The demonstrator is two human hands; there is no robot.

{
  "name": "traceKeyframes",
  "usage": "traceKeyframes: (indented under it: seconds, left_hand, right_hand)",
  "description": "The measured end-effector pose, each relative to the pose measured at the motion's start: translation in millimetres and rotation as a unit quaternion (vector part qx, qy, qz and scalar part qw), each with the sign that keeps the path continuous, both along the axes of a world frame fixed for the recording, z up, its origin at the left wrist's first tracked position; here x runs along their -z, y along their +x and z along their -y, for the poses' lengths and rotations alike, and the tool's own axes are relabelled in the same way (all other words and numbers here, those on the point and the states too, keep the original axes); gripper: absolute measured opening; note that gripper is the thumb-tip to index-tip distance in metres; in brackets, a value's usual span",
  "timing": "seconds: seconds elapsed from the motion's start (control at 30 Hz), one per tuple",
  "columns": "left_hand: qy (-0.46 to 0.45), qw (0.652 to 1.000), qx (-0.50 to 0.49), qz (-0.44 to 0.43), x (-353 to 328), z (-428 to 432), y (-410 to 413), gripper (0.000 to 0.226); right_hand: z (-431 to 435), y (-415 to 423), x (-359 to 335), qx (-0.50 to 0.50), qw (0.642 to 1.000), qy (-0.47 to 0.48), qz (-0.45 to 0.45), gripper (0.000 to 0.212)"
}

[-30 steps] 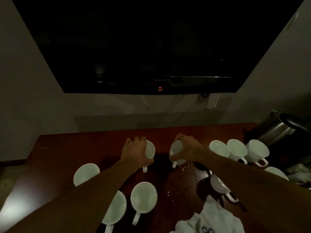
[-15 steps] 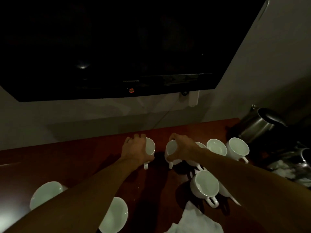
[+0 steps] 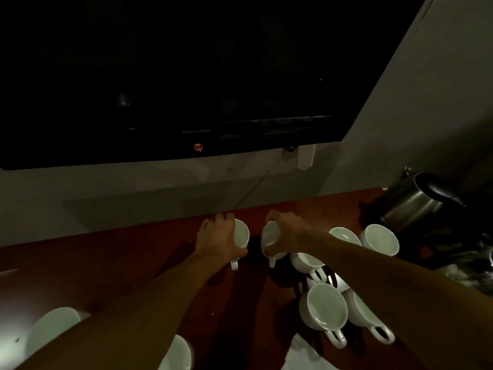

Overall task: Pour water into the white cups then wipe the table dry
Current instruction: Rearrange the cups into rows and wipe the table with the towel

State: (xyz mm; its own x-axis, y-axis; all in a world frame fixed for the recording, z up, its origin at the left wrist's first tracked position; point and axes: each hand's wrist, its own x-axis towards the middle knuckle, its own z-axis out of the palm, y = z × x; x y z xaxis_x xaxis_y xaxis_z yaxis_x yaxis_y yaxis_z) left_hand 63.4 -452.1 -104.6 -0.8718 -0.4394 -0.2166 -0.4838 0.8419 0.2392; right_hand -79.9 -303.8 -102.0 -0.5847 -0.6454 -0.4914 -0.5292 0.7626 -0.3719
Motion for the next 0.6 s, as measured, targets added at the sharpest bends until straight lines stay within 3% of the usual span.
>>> traceKeyframes:
  seconds: [0.3, 0.47, 0.6]
  left_hand:
    - [-0.015, 1.0, 0.018, 0.009, 11, -11, -1, 0.09]
    - [-0.005, 1.0, 0.016, 0.023, 10, -15, 4, 0.102]
    - [-0.016, 1.0, -0.003, -0.005, 4, -20, 24, 0.099]
  right_hand:
    - [-6, -1, 9, -0.005, 1.0, -0.02, 0.004, 0.08]
    - [-12, 5, 11, -0.012, 0.998, -0.051, -0.024, 0.091]
    - [-23, 18, 0, -0.061, 0.99, -0.095, -0.085, 0.079]
